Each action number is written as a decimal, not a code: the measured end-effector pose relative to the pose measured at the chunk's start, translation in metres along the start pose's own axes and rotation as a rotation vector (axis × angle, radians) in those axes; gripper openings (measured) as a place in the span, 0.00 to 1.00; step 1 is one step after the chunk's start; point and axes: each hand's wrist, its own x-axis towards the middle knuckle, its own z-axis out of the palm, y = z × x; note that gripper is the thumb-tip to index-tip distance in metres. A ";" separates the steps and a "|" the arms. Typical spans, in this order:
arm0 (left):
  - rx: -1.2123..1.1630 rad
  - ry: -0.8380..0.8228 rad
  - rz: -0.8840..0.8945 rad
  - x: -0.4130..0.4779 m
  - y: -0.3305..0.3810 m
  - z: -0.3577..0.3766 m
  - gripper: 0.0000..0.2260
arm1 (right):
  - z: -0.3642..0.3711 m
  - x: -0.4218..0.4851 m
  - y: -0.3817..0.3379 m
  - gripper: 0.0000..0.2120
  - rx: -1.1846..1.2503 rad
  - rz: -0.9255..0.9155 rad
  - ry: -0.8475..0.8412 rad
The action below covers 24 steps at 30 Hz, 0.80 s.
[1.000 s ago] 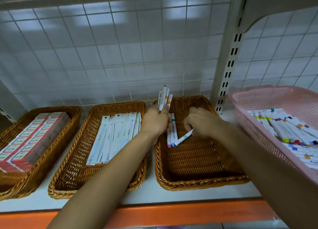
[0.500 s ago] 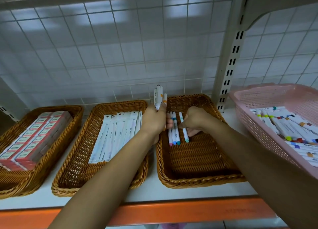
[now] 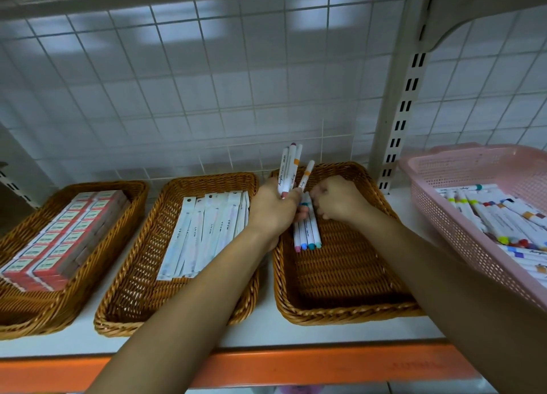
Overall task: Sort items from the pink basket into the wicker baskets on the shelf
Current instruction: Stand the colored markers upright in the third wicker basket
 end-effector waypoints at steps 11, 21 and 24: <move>0.043 0.024 0.028 -0.001 -0.001 -0.001 0.10 | -0.026 -0.010 -0.004 0.03 0.832 0.214 -0.220; 0.047 0.006 0.033 -0.003 -0.003 0.001 0.02 | -0.004 -0.004 0.014 0.06 0.123 0.237 -0.084; 0.040 0.018 0.030 -0.002 -0.004 0.001 0.01 | -0.001 -0.003 0.014 0.05 0.075 0.162 -0.093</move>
